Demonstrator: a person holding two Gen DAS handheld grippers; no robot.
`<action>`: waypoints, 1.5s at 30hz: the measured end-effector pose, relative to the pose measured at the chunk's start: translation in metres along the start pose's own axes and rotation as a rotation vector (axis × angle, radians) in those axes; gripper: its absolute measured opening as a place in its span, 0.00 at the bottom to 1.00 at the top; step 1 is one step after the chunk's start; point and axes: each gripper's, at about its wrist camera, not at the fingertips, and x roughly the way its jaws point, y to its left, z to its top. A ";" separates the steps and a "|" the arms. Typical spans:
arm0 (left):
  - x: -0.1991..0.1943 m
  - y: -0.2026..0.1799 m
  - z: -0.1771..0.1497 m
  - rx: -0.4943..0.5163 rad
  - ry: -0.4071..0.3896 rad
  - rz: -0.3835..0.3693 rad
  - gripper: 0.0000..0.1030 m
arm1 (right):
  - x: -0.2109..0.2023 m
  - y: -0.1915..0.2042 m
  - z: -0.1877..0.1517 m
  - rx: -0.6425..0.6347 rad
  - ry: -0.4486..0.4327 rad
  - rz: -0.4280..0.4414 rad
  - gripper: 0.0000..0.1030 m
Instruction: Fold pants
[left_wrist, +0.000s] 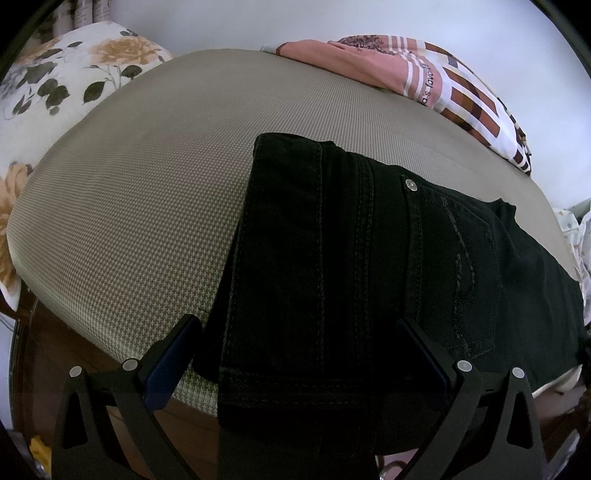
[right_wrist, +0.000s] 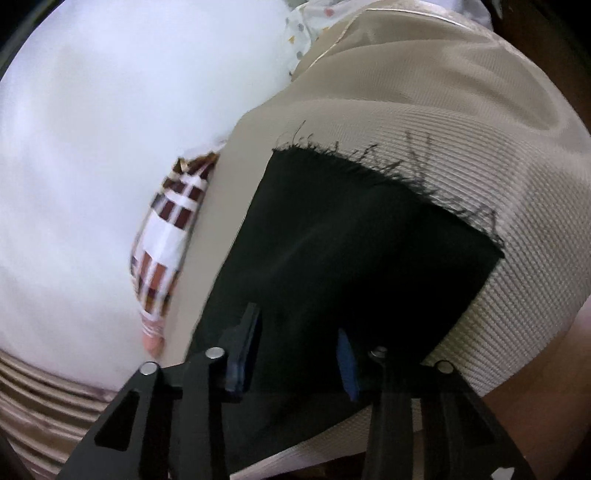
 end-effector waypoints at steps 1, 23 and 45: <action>0.000 0.000 0.000 -0.001 0.000 0.000 1.00 | 0.005 0.002 -0.003 -0.009 0.022 -0.019 0.07; -0.003 0.001 0.003 0.046 0.021 0.028 1.00 | -0.023 -0.045 -0.023 0.251 0.012 0.097 0.02; -0.063 0.008 -0.006 0.003 -0.035 -0.118 1.00 | 0.035 0.027 -0.086 0.213 0.307 0.380 0.55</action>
